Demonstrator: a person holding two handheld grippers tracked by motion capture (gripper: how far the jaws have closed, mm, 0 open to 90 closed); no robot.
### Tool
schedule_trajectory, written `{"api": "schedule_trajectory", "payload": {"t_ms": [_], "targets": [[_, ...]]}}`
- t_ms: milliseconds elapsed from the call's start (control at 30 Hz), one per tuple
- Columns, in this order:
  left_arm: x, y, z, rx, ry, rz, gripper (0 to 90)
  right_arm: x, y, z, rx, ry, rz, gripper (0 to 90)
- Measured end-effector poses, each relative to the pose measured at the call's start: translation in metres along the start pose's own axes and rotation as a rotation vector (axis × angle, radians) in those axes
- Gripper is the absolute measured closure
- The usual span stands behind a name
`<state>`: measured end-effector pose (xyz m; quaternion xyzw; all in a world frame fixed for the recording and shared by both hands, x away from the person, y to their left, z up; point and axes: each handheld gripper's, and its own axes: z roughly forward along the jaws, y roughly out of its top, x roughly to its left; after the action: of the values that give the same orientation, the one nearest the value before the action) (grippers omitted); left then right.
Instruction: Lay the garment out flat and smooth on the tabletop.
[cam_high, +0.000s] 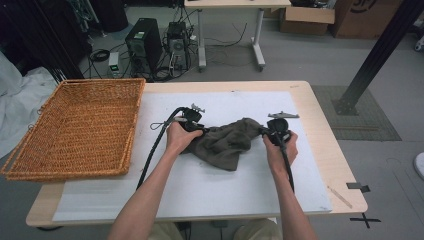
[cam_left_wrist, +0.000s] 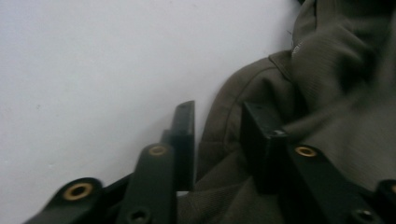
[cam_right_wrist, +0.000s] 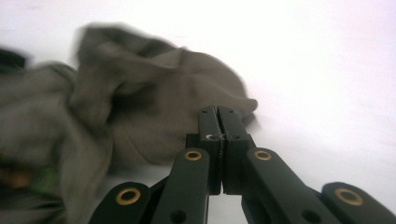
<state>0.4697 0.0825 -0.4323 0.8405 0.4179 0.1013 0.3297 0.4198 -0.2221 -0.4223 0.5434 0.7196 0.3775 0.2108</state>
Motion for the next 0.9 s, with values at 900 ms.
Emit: {"api": "schedule_trajectory", "payload": {"t_ms": [900], "targets": [[0.025,0.002,0.003,-0.144,0.099,0.004,87.3,-0.001,0.014,0.02,0.005,0.141,0.045,87.6]]}}
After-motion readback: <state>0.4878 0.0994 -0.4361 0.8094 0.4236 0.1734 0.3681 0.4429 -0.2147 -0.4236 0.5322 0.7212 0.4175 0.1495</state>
